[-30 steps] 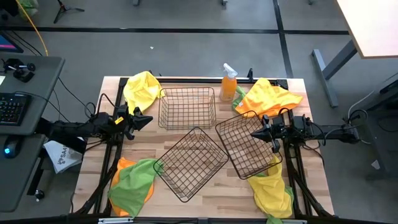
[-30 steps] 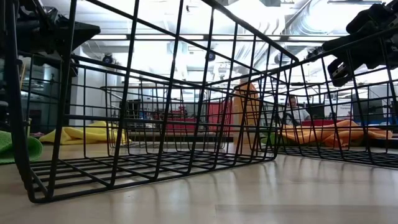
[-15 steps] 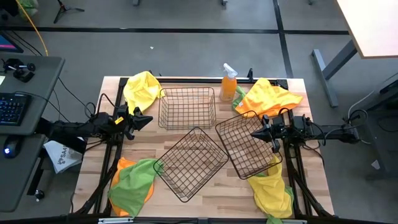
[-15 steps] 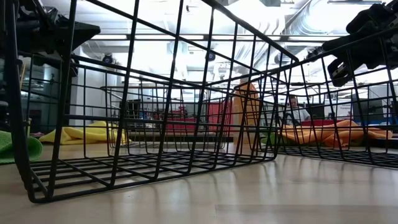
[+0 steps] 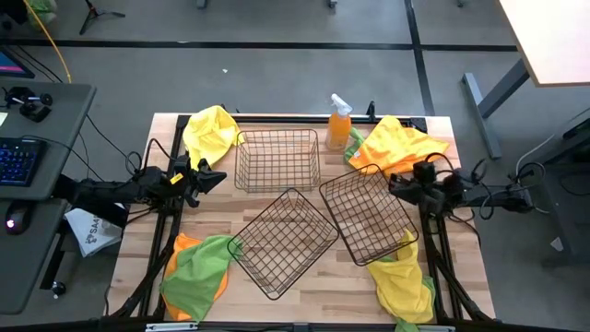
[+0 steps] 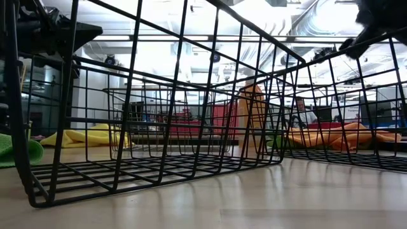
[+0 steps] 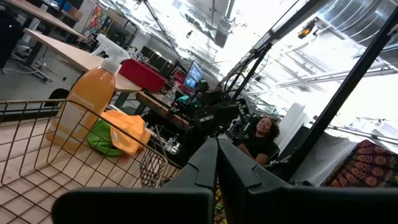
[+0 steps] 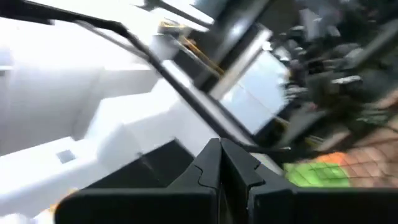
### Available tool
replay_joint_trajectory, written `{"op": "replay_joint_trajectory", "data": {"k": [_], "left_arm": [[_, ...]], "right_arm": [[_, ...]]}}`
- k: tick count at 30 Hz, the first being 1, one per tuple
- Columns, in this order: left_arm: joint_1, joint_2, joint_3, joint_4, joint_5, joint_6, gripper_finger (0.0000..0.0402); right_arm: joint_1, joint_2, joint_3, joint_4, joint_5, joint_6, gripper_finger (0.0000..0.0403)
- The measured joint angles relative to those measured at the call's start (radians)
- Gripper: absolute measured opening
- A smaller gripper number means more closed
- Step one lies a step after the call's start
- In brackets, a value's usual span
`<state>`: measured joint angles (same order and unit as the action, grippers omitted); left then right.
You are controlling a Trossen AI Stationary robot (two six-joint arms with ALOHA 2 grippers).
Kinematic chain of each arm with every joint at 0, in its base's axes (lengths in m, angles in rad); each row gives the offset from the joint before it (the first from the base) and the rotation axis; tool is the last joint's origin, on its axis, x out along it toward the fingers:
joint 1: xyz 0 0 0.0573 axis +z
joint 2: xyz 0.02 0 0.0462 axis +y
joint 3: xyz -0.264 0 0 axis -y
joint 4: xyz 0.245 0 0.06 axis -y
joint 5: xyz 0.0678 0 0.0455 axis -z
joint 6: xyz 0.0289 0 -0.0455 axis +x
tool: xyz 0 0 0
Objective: Sort microfiber towel by color & place in baskets
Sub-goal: Put the top orange microfiber cloth into the right wire basket
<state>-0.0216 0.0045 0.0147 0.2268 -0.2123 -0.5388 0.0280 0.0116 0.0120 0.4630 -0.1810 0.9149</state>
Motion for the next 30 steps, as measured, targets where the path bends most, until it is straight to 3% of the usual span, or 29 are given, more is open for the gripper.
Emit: {"op": "replay_joint_trajectory", "data": {"k": [4,10,13,17,23,26,30], "left_arm": [[0.000,0.000,0.000,0.000,0.000,0.000,0.0000],[0.000,0.000,0.000,0.001,0.000,0.000,0.0000],[0.000,0.000,0.000,0.001,0.000,0.000,0.0000],[0.000,0.000,0.000,0.001,0.000,0.000,0.0000],[0.000,0.000,0.000,0.002,0.000,0.000,0.0000],[0.000,0.000,0.000,0.002,0.000,0.000,0.0000],[0.000,0.000,0.000,0.002,0.000,0.000,0.0000]], "right_arm": [[-0.002,0.000,0.000,0.003,0.070,-0.108,0.0000],[-0.002,0.001,0.000,-0.127,0.312,-0.462,0.0000],[-0.002,0.000,0.000,-0.120,0.391,-0.531,0.0000],[-0.002,0.000,0.000,-0.094,0.350,-0.385,0.0000],[-0.001,0.000,0.000,-0.149,0.061,-0.237,0.0000],[-0.001,0.000,0.000,-0.158,0.091,-0.290,0.0000],[-0.001,0.000,0.000,-0.195,0.222,-0.400,0.0000]]}}
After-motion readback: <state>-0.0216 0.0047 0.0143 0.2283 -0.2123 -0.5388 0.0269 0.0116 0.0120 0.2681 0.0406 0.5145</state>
